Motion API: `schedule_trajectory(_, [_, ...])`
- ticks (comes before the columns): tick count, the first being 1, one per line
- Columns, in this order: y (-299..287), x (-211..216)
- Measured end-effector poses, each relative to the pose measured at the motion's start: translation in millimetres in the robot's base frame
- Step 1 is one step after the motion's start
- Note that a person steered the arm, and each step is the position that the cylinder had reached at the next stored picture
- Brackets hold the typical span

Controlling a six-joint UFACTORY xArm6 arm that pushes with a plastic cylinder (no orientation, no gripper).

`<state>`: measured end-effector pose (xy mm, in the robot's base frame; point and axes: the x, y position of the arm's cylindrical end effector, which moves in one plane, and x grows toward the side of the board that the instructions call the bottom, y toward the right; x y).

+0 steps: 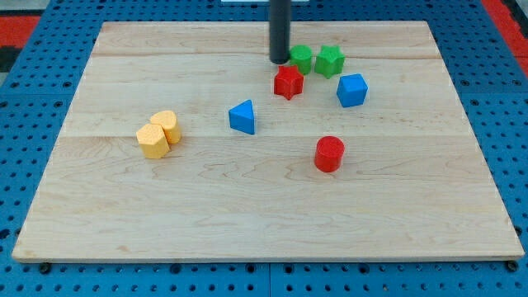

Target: Slide red star towards towards center

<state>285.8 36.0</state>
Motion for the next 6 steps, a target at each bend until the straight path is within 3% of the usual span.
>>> schedule_trajectory(2, [8,0])
schedule_trajectory(5, [4,62])
schedule_trajectory(6, [-25,58])
